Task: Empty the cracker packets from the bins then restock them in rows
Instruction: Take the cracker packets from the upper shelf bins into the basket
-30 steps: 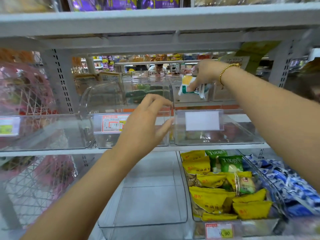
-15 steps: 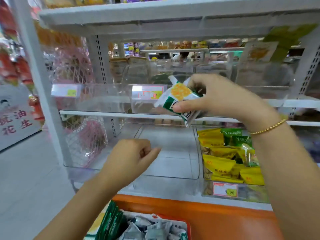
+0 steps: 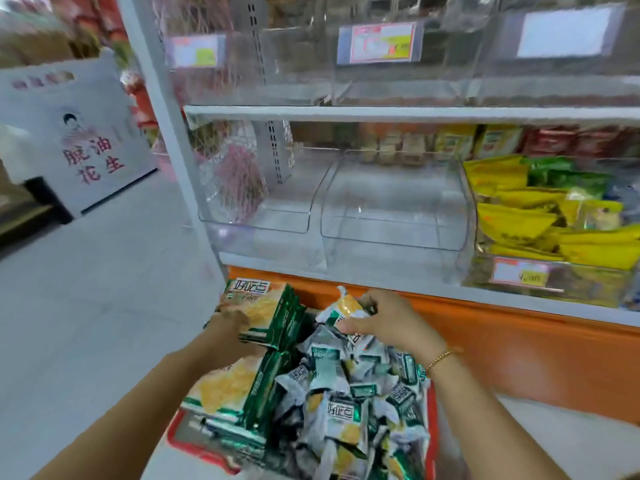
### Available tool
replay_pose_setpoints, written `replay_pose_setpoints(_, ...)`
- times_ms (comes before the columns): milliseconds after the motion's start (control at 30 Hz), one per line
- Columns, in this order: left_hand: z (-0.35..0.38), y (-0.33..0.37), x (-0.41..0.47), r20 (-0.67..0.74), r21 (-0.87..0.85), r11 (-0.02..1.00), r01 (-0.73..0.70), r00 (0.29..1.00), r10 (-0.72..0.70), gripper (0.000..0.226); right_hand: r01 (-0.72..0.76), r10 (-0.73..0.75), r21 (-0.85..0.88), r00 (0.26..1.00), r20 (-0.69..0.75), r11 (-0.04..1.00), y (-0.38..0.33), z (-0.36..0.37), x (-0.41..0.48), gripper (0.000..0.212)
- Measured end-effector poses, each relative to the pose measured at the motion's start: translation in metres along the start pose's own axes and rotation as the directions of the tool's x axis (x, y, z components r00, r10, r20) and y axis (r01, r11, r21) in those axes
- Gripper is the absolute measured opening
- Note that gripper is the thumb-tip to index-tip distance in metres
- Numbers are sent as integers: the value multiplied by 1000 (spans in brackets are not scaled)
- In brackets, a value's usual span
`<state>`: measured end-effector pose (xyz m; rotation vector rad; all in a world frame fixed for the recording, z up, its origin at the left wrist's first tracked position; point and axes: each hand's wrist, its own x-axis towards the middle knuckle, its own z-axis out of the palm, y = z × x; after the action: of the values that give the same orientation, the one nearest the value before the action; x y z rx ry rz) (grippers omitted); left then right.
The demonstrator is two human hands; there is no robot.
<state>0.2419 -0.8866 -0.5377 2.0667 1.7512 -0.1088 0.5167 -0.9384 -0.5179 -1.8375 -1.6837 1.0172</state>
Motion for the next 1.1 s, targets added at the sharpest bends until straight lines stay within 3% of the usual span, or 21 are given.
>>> replay_pose_setpoints(167,9,-12,0,-30,-21,1000,7,1000,-7,70,-111,170,-226,950,261,968,2,63,6,48)
replay_pose_setpoints(267,6,-13,2,-7,-11,999,-37,999,37,67,-37,156,-342,932,327,939,-3,91,9,50)
replay_pose_setpoints(433,0,-32,8,6,-108,994,-15,1000,16,58,46,53,-453,978,203,890,7,90,14,59)
replay_pose_setpoints(600,2,-54,11,-12,-125,992,-9,1000,8,54,-37,72,-317,992,100,948,33,77,5,68)
replay_pose_setpoints(933,21,-55,-3,-46,-146,989,-2,999,-4,64,96,-87,-416,995,40,904,46,119,-21,62)
replay_pose_setpoints(1033,32,-64,-9,23,-162,985,57,998,-54,69,73,-72,-445,997,20,893,42,130,-22,64)
replay_pose_setpoints(1100,31,-70,-10,-10,-164,979,124,992,-127,66,23,-3,-451,999,45,892,33,130,-19,68)
